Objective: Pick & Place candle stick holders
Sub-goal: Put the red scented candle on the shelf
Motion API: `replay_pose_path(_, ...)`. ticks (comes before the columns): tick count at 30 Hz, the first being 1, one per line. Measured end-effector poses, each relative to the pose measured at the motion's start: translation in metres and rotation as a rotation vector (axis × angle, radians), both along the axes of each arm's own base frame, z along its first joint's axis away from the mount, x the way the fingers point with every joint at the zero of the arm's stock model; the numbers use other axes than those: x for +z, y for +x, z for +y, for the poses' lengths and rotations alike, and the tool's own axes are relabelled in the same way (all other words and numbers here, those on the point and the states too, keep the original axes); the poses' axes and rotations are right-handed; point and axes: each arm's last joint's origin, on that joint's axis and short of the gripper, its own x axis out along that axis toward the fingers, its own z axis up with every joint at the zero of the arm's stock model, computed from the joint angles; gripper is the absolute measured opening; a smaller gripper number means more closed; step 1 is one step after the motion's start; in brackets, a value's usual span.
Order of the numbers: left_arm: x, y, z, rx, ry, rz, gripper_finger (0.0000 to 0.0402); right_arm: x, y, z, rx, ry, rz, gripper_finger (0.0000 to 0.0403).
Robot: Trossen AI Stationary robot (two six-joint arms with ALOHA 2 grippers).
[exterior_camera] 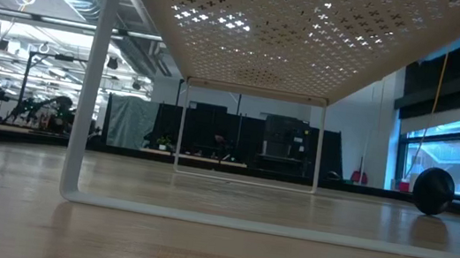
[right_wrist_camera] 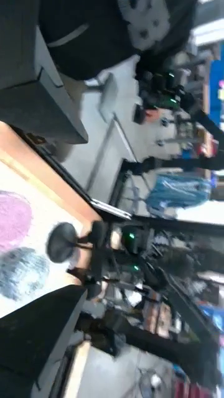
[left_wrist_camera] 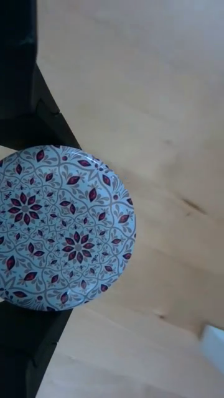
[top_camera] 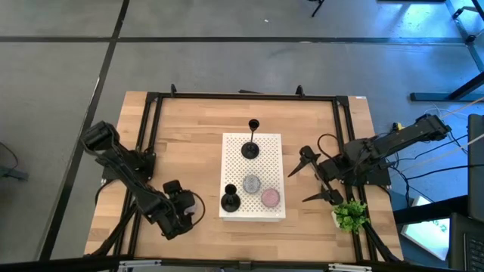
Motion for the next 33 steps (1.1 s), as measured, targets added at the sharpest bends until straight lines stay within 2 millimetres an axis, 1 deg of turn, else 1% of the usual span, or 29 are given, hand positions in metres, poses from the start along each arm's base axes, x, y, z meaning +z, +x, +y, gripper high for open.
replay_pose_path(3,0.011,0.0,0.008,-0.01,0.007,-0.014,0.0296,0.006,-0.003,-0.002,-0.023,0.023,-0.016,0.0393)
replay_pose_path(9,0.033,0.0,0.028,-0.025,0.025,-0.032,0.0296,0.007,-0.008,-0.004,-0.024,0.029,0.003,0.0393)
replay_pose_path(17,0.057,0.001,0.061,-0.037,0.049,-0.031,0.0296,0.006,-0.011,-0.006,-0.025,0.025,0.022,0.0393)
replay_pose_path(23,0.071,0.006,0.087,-0.057,0.049,-0.036,0.0296,0.006,-0.011,-0.007,-0.031,0.025,0.022,0.0393)
replay_pose_path(33,0.085,0.012,0.128,-0.074,0.045,-0.035,0.0297,0.003,-0.008,-0.012,-0.065,0.017,0.041,0.0392)
